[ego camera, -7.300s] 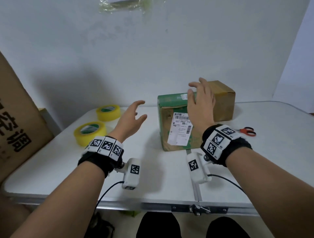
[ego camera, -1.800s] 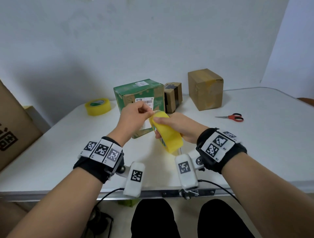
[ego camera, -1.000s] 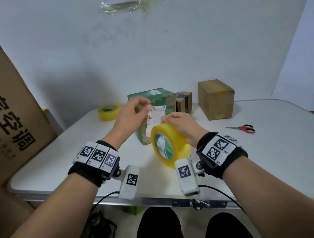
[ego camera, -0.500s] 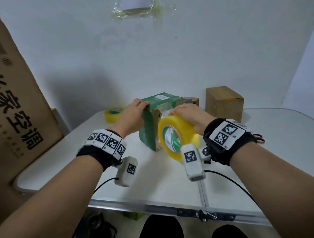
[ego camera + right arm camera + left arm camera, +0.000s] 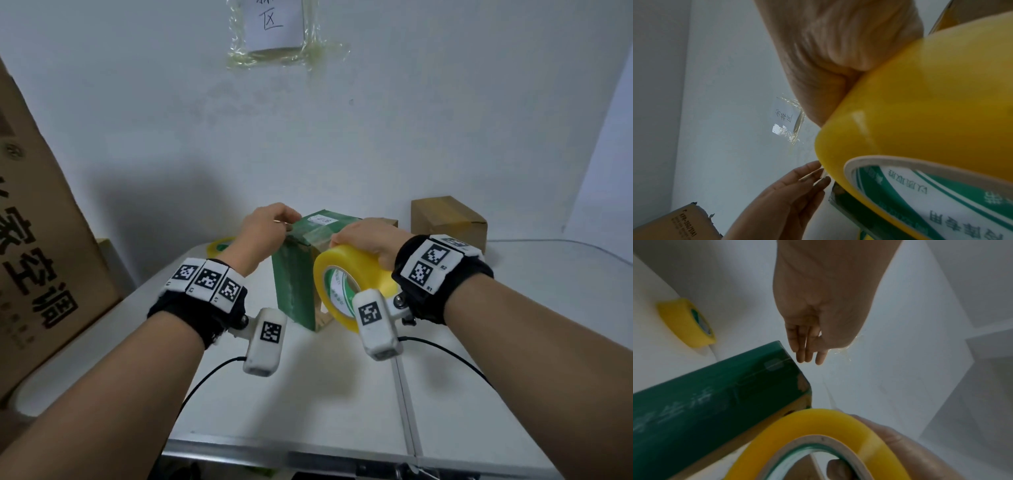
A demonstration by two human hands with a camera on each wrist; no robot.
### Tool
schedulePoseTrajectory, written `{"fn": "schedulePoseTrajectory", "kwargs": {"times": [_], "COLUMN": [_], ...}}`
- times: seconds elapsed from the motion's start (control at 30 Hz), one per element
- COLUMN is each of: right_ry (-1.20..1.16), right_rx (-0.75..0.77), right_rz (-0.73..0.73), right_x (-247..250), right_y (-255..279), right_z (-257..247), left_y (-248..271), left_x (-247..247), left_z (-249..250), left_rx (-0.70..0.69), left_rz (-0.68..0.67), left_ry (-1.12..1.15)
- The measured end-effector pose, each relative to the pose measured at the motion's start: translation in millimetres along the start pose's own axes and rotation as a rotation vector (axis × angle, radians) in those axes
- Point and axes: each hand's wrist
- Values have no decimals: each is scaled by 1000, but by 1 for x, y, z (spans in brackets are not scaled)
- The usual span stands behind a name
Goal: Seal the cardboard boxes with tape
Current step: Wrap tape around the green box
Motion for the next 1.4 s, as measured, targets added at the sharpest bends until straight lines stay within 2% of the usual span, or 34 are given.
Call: {"fn": "schedulePoseTrajectory", "kwargs": {"times": [0.1, 0.17, 0.27, 0.4, 0.47, 0.63, 0.77, 0.9, 1.0, 1.13, 1.4], "right_ry": [55, 86, 127, 163, 156, -57, -207, -304, -267, -21, 56], "right_rx": [-18, -9, 9, 10, 7, -61, -109, -59, 2, 103, 90], "right_rz": [5, 8, 6, 2, -1, 48, -30, -27, 54, 181, 157], "right_x": [3, 3, 2, 2, 2, 2, 0, 2, 7, 10, 4], "right_y": [-1, -3, -4, 0, 0, -1, -3, 9, 12, 8, 6], "right_z": [-4, -5, -7, -8, -7, 2, 15, 17, 18, 8, 7], "left_y": [-2, -3, -8, -12, -11, -4, -2, -4, -7, -9, -8], "left_x": [1, 2, 4, 4, 4, 1, 2, -5, -6, -7, -11], "left_z": [9, 17, 22, 22, 23, 29, 22, 20, 19, 16, 11], "left_rx": [68, 118, 178, 179, 157, 95, 46, 16, -27, -85, -140], "left_rz": [-24, -110, -172, -224, -218, -214, -168, -119, -77, -31, 4], "left_ry": [67, -49, -213, -146, -139, -178, -204, -311, -379, -490, -602]}}
Point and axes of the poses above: each hand's wrist, its own y-axis away from the middle knuckle, its own x-axis out of the back of the hand, z = x × y, and after that the axes turned 6 degrees about -y, right-handed
